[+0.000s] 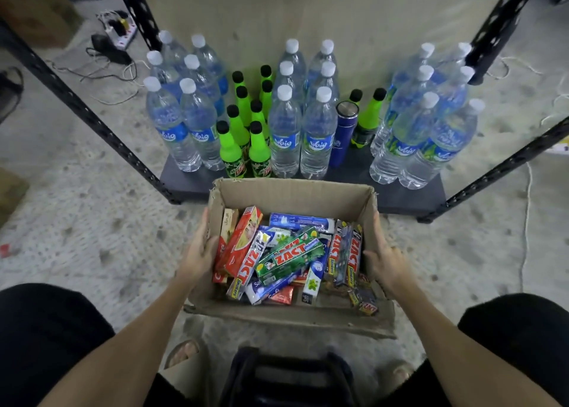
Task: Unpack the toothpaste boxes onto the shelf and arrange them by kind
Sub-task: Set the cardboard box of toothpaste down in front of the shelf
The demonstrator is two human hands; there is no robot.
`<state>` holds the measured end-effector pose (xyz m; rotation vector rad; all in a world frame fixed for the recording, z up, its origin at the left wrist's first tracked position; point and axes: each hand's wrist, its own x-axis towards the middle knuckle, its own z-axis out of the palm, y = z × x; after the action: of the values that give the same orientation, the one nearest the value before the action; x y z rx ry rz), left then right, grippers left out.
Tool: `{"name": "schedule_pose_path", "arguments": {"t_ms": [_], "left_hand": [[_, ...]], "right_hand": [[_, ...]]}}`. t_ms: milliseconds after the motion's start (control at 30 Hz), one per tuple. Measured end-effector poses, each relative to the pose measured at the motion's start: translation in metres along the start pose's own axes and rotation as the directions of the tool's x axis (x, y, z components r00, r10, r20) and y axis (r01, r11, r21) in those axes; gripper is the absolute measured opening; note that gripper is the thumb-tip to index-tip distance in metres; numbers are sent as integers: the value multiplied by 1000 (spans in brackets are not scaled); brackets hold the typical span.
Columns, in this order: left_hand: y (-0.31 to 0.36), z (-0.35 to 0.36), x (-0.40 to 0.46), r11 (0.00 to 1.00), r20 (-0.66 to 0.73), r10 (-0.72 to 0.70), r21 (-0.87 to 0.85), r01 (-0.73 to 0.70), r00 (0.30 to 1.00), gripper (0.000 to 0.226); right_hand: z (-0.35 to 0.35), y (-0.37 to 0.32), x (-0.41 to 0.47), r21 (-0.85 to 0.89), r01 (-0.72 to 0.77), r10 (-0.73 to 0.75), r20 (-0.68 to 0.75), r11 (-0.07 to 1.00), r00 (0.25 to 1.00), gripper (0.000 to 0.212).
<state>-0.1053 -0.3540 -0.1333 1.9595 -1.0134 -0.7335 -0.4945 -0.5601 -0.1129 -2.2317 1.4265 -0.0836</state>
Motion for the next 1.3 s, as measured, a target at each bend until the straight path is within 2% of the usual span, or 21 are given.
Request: {"name": "schedule_pose_path", "arguments": {"t_ms": [100,167,233,333,500,567,633,667,733,800,933,1033,1100,1133,1200,1300], "left_hand": [[-1,7,-10,997,-48,44,69,-40,998,67],[2,9,-19,995,-37,6,98,-2,999,69],[8,9,-24,988,-43,-29,148,35,999,77],[18,10,-20,957,-24,-134,255,136,991,95],[21,4,-5,903,41,-317,319,288,948,106],[25,7,0,860,7,-355,394,324,935,105],[30,14,-1,838,-28,-347,439,323,938,103],[29,16,-2,829,-65,-330,458,322,942,104],[30,17,0,780,-111,-337,523,343,935,110],[30,15,3,738,-115,-378,562,374,919,112],[27,10,0,678,-122,-421,615,401,899,106],[30,6,-1,574,-168,-362,735,362,917,104],[34,8,-5,504,-194,-230,815,287,954,101],[36,11,-7,484,-187,-123,846,223,975,96],[43,20,-5,462,-127,85,884,74,988,79],[60,44,8,559,118,230,797,-230,966,53]], "right_hand": [[10,-4,-6,-48,-28,27,-36,998,999,112],[14,-6,-9,25,-26,26,-20,999,999,117],[12,-13,-12,86,-36,38,-21,996,999,124],[9,-17,-11,92,-88,81,77,992,994,125],[10,-29,1,39,-276,266,170,960,949,82],[21,-39,8,-25,-327,326,189,945,926,64],[32,-42,9,-33,-350,349,208,936,914,60],[36,-40,11,-34,-313,313,176,949,933,66],[35,-33,15,-23,-219,220,108,976,970,98],[33,-22,16,29,-145,141,116,989,983,122],[33,-18,12,-5,-87,87,115,996,990,122],[33,-19,9,-280,-100,64,-132,955,989,125],[28,-25,5,-442,-94,-14,-233,892,972,114],[25,-29,6,-470,-58,-77,-264,881,961,106],[26,-39,14,-477,38,-183,-261,878,948,92],[40,-55,35,-424,204,-279,-124,882,952,66]]}}
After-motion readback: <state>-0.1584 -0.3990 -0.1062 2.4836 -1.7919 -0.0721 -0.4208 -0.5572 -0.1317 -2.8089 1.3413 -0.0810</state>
